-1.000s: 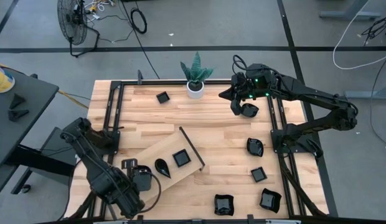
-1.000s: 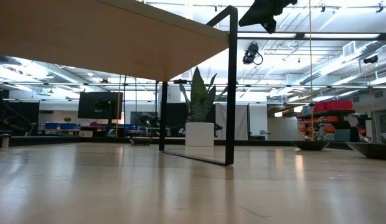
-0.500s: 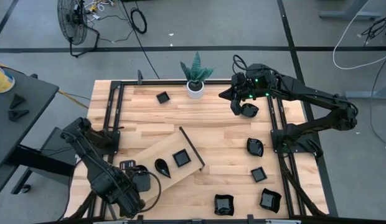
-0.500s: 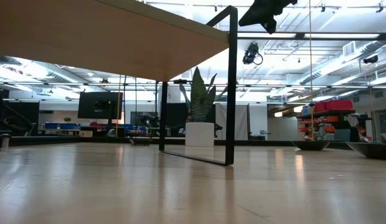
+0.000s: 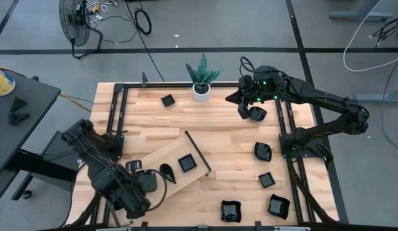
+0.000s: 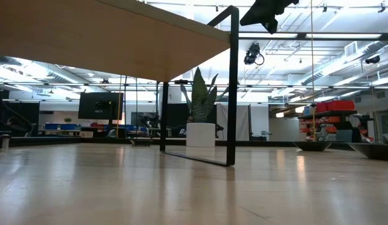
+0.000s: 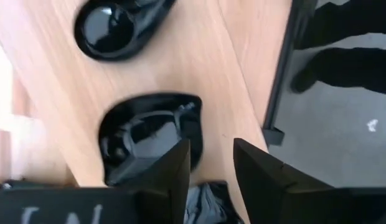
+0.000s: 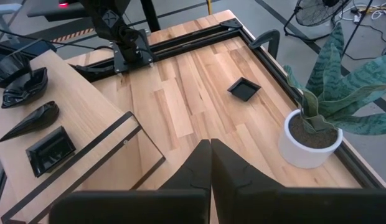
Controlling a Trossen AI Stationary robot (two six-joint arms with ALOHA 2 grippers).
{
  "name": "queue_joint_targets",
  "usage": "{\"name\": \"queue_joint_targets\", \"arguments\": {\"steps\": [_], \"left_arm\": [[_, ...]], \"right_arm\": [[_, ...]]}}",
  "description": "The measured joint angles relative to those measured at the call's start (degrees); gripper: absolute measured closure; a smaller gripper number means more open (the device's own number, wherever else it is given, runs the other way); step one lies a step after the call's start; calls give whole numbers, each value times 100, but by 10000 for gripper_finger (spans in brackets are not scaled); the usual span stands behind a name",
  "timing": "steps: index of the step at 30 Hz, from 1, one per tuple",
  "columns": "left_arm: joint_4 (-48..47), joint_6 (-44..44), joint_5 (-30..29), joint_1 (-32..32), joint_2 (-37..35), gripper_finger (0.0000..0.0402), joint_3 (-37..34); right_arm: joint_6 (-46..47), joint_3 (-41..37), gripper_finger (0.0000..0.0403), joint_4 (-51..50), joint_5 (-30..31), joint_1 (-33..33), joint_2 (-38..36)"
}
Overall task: Pick & Place Mini shaped plates
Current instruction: Stack the black square plate on top of the black square plate on the shelf
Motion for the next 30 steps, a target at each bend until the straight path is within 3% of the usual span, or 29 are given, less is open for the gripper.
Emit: {"name": "queue_joint_targets", "arguments": {"steps": [7, 11, 24, 30], "left_arm": [[-3, 716, -535, 104, 14, 293, -137], [6, 741, -1141, 294, -35, 305, -142], [3, 715, -3104, 1634, -801, 326, -141], [21, 1003, -2942, 2329, -801, 291, -138]], "right_arm": [[0, 0, 399, 0, -48, 0, 0], [0, 0, 399, 0, -48, 0, 0], [-32, 0, 399, -192, -50, 0, 0], [-235, 0, 399, -329, -46, 0, 0]]}}
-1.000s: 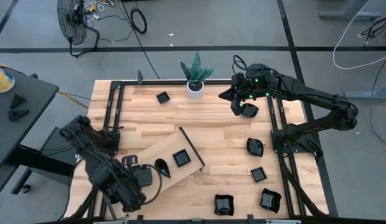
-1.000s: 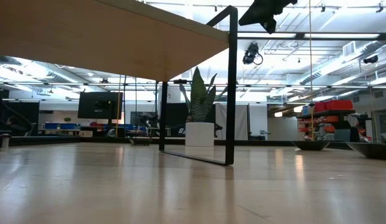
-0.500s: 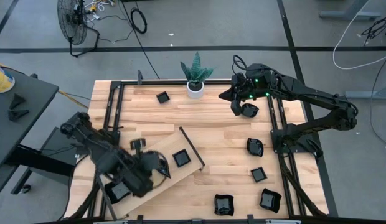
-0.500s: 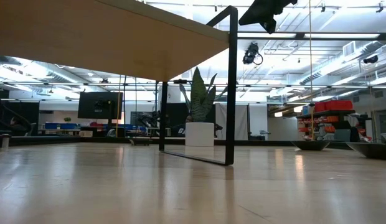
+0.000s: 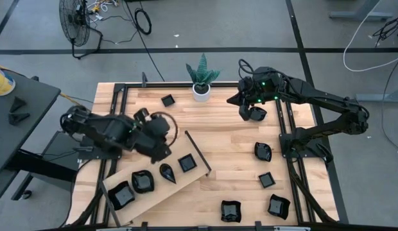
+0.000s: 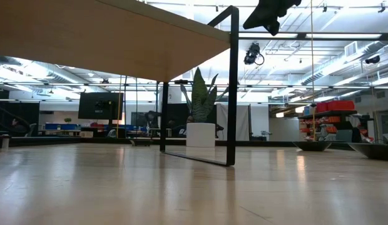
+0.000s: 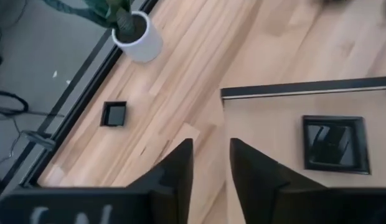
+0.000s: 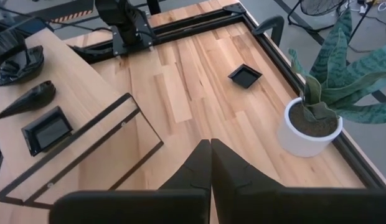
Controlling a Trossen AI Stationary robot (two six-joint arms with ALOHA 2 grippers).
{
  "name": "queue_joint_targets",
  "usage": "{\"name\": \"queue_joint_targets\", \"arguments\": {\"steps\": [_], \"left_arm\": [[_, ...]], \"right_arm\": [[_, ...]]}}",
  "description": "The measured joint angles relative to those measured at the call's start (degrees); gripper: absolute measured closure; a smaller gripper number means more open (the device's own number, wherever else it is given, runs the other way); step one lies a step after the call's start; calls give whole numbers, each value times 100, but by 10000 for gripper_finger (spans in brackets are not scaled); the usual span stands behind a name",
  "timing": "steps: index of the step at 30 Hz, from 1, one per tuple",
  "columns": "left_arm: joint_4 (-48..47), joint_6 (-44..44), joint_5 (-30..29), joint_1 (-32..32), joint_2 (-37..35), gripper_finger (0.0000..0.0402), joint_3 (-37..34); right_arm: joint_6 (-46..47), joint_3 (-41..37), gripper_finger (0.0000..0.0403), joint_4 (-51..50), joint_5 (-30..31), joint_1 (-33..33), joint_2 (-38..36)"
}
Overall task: Pick & Place Mini shaped plates
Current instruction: Stack the black square plate on top of the black square plate on the shelf
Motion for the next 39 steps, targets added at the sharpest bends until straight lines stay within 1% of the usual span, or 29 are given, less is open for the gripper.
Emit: {"name": "queue_joint_targets", "arguments": {"steps": [4, 9, 11, 14, 16, 19, 25, 29, 33, 36, 39], "left_arm": [[36, 197, 236, 404, 0, 249, 0], [42, 513, 276, 793, -2, 190, 0], [73, 679, 277, 924, 12, 173, 0], [247, 909, 290, 1090, 42, 159, -4], [521, 1085, 345, 1198, 36, 158, -32], [1167, 1397, 605, 1373, 16, 162, -337], [1297, 1722, 880, 1819, -3, 175, -995], [1385, 1926, 959, 2210, -4, 179, -1383], [1966, 2020, 1364, 2631, -2, 179, -1850], [2168, 2137, 1565, 2942, -2, 179, -2059], [2245, 2292, 1638, 3276, -2, 179, -2098]], "right_arm": [[-90, 0, 399, -21, 0, 0, 0], [-102, 2, 399, -23, 0, 0, 0], [-102, 2, 399, -21, 1, 0, 0], [-130, 2, 399, -25, 2, 0, 0], [-156, 2, 399, -35, 2, 0, 0], [-193, 2, 399, -69, 2, 0, 0], [-193, 2, 399, -74, 2, -2, 0], [-195, 2, 399, -76, 2, 0, 0], [-195, 2, 399, -87, 2, 0, 0], [-198, 2, 399, -107, 2, 0, 0], [-198, 2, 399, -112, 2, -1, 0]]}}
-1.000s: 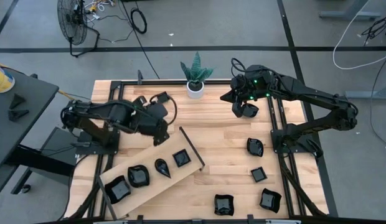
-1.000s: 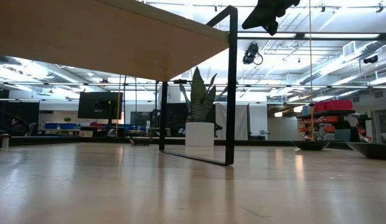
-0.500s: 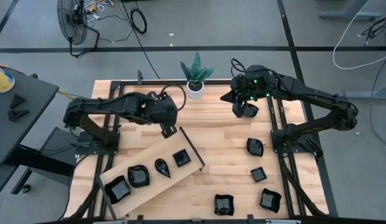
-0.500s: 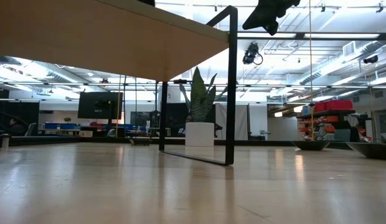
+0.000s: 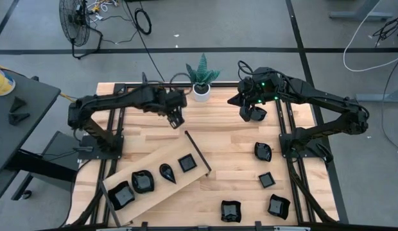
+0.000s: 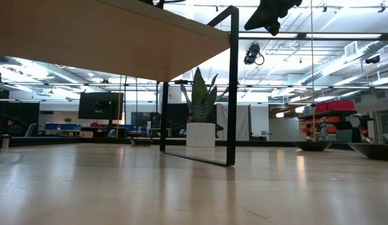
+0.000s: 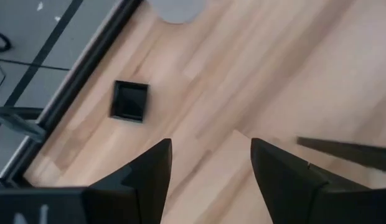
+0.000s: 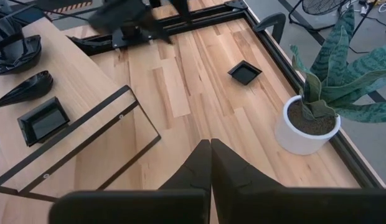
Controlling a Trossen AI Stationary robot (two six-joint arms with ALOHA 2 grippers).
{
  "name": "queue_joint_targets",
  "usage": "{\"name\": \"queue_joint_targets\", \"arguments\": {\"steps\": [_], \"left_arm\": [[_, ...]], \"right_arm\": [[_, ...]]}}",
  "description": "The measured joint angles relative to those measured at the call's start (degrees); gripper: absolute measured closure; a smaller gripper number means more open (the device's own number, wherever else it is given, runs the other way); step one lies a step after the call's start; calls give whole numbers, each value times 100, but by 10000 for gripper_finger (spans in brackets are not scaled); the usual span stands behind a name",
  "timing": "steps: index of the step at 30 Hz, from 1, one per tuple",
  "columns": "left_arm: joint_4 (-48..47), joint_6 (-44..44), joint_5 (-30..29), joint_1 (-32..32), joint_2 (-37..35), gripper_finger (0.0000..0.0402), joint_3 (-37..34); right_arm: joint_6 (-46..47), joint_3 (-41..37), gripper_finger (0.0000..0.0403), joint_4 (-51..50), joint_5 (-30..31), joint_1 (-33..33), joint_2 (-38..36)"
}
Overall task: Pick & Place Mini shaped plates
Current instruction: Stack the black square plate on top of the black square plate on the shelf
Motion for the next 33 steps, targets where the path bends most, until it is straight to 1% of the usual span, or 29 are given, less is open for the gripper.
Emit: {"name": "queue_joint_targets", "arguments": {"steps": [5, 8, 14, 18, 22, 25, 29, 33], "left_arm": [[9, 384, 59, 634, -41, 179, 0], [28, 665, 461, 1082, -42, 179, 1], [436, 1283, 1169, 1993, -42, 180, 2], [438, 1364, 1725, 2593, -42, 180, 2], [486, 1362, 2006, 3014, -42, 179, 2], [506, 1350, 2164, 3201, -27, 179, 2], [517, 1176, 2181, 3179, 4, 179, 2], [508, 1319, 1809, 2818, 54, 179, 1]], "right_arm": [[-2, 0, 399, -36, 0, -1, 0], [-4, 0, 399, -123, 0, -2, 0], [-13, 0, 399, -278, -1, -1, 0], [-15, 0, 399, -292, 0, -2, 0], [-11, 0, 399, -289, 0, 1, 0], [85, 0, 399, -240, -2, 0, 0], [379, 0, 399, -133, -2, -2, 0], [311, 0, 399, -111, 0, 0, 0]]}}
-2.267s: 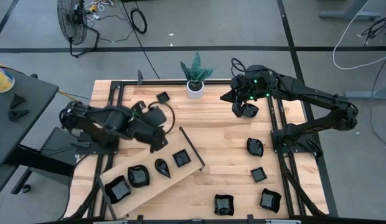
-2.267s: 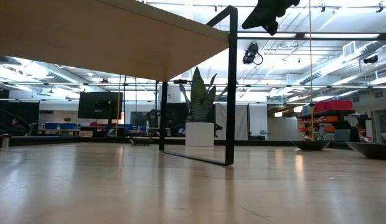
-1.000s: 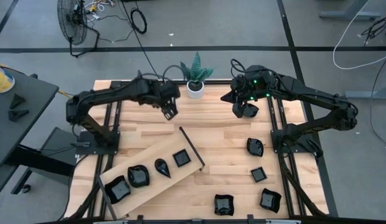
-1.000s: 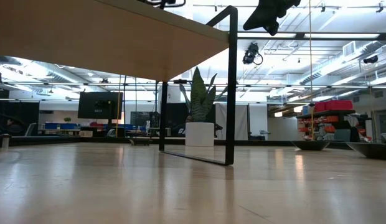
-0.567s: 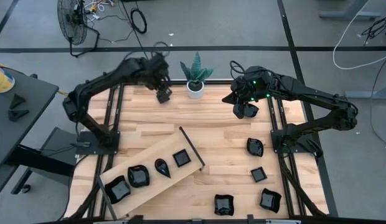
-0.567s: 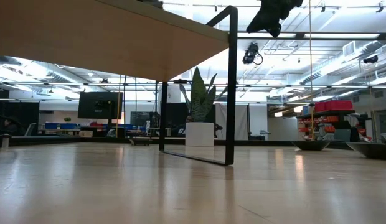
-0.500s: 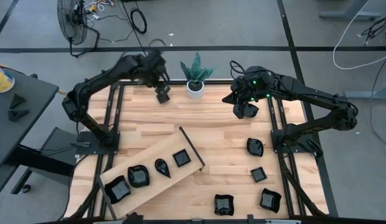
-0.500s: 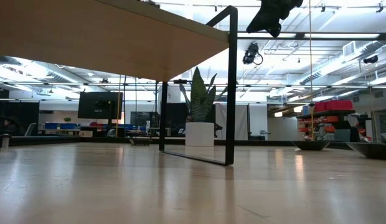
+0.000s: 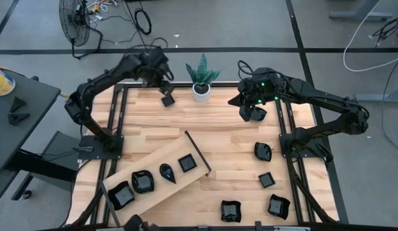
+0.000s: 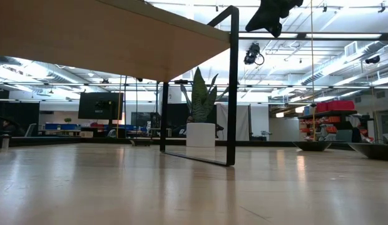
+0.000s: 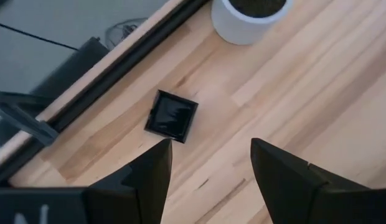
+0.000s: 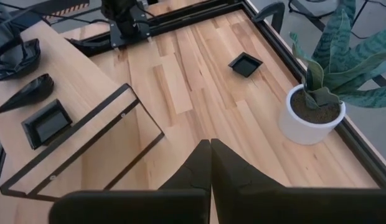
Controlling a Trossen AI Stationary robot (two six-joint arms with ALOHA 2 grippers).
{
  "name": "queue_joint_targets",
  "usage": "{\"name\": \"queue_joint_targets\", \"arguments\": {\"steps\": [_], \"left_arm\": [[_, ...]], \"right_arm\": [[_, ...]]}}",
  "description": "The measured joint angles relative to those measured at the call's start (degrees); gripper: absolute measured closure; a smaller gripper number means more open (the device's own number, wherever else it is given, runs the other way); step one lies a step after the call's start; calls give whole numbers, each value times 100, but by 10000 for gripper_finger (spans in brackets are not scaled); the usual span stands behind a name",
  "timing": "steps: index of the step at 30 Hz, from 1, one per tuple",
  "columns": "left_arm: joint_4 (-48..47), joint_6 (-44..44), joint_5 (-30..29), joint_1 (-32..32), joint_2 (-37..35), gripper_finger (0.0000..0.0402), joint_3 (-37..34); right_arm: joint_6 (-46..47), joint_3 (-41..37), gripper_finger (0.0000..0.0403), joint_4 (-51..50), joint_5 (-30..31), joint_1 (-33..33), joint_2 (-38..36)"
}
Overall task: Pick & Place Mini shaped plates
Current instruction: Stack the black square plate on top of the black square plate on the shelf
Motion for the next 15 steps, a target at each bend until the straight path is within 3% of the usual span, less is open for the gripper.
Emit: {"name": "queue_joint_targets", "arguments": {"steps": [8, 15], "left_arm": [[-3, -4, -1236, -726, 222, 179, -222], [434, -156, -1527, -1147, 537, 180, -865]], "right_arm": [[-5, 0, 399, 192, 1, -1, 0], [97, 0, 399, 213, 1, -1, 0]]}}
